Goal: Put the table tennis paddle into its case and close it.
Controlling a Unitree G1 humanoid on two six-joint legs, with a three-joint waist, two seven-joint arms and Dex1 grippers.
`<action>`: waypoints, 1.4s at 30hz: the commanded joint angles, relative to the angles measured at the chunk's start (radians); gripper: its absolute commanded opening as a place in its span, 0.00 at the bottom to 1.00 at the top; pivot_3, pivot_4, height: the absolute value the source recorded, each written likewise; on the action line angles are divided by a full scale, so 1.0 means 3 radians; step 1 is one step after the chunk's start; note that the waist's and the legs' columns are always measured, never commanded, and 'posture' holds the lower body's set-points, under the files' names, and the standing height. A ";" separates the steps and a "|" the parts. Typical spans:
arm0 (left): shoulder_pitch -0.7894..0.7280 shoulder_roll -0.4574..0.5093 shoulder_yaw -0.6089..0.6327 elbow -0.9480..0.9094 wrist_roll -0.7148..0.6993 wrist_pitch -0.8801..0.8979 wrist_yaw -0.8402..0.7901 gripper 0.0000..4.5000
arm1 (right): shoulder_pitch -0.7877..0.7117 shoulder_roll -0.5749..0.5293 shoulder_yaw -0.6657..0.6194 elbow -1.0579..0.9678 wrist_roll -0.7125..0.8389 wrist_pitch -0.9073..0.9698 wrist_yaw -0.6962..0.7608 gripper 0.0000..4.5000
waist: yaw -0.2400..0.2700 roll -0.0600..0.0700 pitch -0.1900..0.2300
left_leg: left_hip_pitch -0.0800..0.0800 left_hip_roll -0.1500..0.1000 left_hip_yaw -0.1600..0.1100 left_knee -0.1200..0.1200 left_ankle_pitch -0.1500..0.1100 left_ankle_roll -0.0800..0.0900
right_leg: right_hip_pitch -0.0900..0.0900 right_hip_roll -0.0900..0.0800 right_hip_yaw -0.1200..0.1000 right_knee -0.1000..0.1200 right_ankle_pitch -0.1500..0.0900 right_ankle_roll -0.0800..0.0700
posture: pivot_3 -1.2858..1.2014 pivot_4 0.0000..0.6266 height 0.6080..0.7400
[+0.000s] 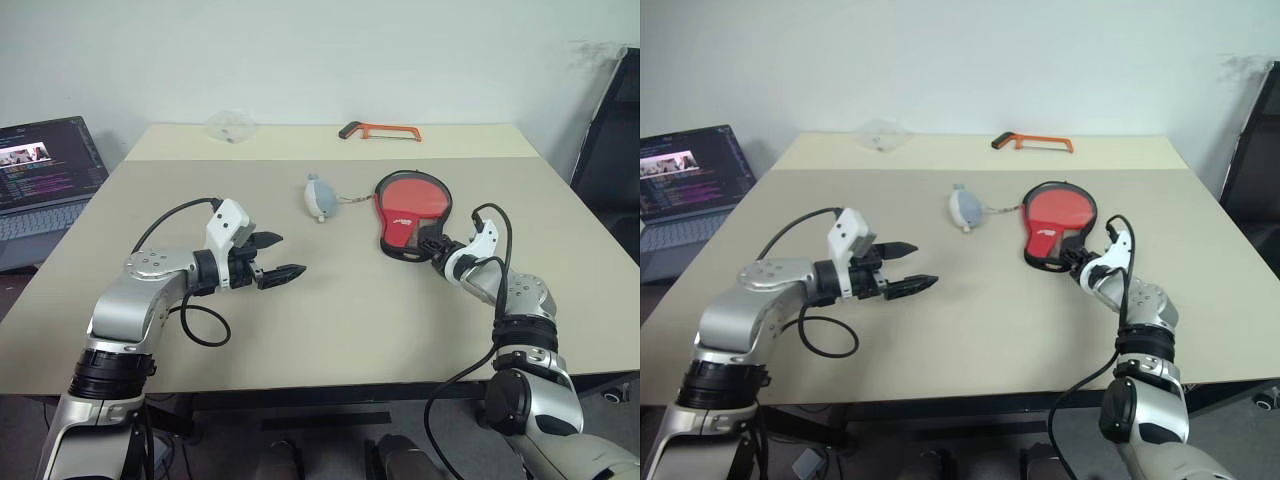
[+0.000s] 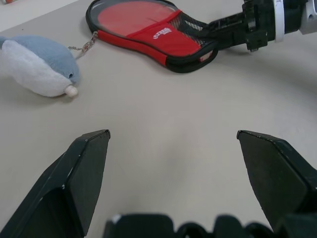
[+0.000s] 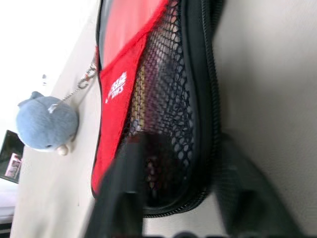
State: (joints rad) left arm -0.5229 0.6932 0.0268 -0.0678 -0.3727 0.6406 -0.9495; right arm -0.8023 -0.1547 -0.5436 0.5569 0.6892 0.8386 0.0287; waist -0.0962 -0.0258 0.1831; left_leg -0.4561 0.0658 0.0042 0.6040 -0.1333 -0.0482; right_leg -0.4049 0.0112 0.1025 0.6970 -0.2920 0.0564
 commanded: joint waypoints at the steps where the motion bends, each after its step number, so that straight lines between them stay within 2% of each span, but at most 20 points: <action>1: -0.0036 0.0011 0.0016 -0.0061 -0.0006 -0.0089 0.0011 1.00 | -0.0092 0.0031 0.0082 0.0015 0.0005 -0.0001 0.0055 0.14 | -0.0004 0.0000 0.0000 | 0.0000 0.0001 0.0000 -0.0001 0.0000 0.0000 | 0.0000 0.0001 0.0000 0.0000 0.0000 0.0000 | 0.52 0.24 1.00; 3: -0.0038 0.0010 0.0013 -0.0048 -0.0001 -0.0102 0.0010 1.00 | -0.0098 0.0026 0.0089 0.0026 0.0001 -0.0005 0.0057 0.01 | -0.0006 0.0000 0.0000 | 0.0002 0.0001 0.0000 -0.0002 0.0000 0.0000 | 0.0000 0.0001 0.0000 0.0000 0.0000 0.0000 | 0.52 0.24 1.00; 13: -0.0034 0.0020 -0.0001 0.0042 0.0031 -0.0196 -0.0006 1.00 | -0.0065 0.0085 0.0188 -0.0204 0.0066 0.0249 0.0055 0.01 | -0.0012 0.0000 0.0000 | 0.0002 0.0001 0.0000 -0.0003 0.0000 0.0000 | 0.0000 0.0001 0.0000 -0.0001 -0.0001 -0.0001 | 0.52 0.24 1.00; 17: -0.0001 0.0056 0.0019 0.0045 0.0034 -0.0205 -0.0022 1.00 | 0.0056 0.0145 0.0342 -0.0607 0.0178 0.0654 0.0142 0.01 | -0.0011 0.0000 0.0000 | 0.0002 0.0001 0.0000 -0.0015 0.0000 0.0000 | -0.0003 0.0001 0.0000 -0.0001 -0.0004 -0.0006 | 0.52 0.24 1.00; 21: 0.0056 0.0118 0.0048 -0.0006 0.0014 -0.0186 -0.0052 1.00 | 0.0347 0.0115 0.0697 -0.1285 0.0327 0.1227 0.0337 0.01 | 0.0001 0.0000 0.0000 | 0.0002 0.0001 -0.0002 -0.0031 0.0000 0.0000 | -0.0006 0.0001 -0.0005 -0.0003 -0.0010 -0.0014 | 0.52 0.24 1.00; 25: 0.0063 0.0187 0.0062 0.0000 0.0013 -0.0182 -0.0076 1.00 | 0.0694 -0.0089 0.1068 -0.1946 0.0431 0.1621 0.0579 0.01 | 0.0027 0.0000 0.0000 | 0.0000 0.0001 -0.0004 -0.0039 -0.0001 -0.0001 | -0.0010 0.0001 -0.0011 -0.0003 -0.0021 -0.0021 | 0.52 0.24 1.00; 31: 0.0060 0.0253 0.0054 0.0016 0.0010 -0.0180 -0.0128 1.00 | 0.1058 -0.0423 0.1299 -0.2602 0.0656 0.1938 0.0961 0.01 | 0.0031 -0.0001 0.0000 | 0.0001 0.0002 -0.0005 -0.0040 -0.0001 -0.0001 | -0.0008 0.0000 -0.0014 -0.0003 -0.0024 -0.0022 | 0.52 0.24 1.00; 35: 0.0010 0.0263 0.0025 0.0043 0.0014 -0.0175 -0.0154 1.00 | 0.1382 -0.0769 0.1506 -0.3050 0.0797 0.2035 0.1283 0.01 | 0.0039 -0.0001 0.0000 | 0.0002 0.0002 -0.0006 -0.0038 -0.0001 -0.0001 | -0.0007 0.0000 -0.0014 -0.0003 -0.0024 -0.0022 | 0.52 0.24 1.00; 42: -0.0052 0.0239 -0.0030 0.0082 0.0043 -0.0181 -0.0170 1.00 | 0.1678 -0.0887 0.1641 -0.3255 0.0784 0.2020 0.1378 0.01 | 0.0039 -0.0003 0.0000 | 0.0005 0.0002 -0.0007 -0.0037 -0.0001 -0.0001 | -0.0005 0.0000 -0.0014 -0.0004 -0.0024 -0.0022 | 0.52 0.24 1.00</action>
State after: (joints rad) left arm -0.5161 0.7590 0.0149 -0.0345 -0.3608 0.6005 -0.9951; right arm -0.3124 -0.4225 -0.0732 -0.3762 0.8876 1.4288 0.4164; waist -0.0844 -0.0266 0.1830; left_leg -0.4547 0.0663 0.0019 0.5929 -0.1337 -0.0484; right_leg -0.4065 0.0113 0.0982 0.6958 -0.2993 0.0499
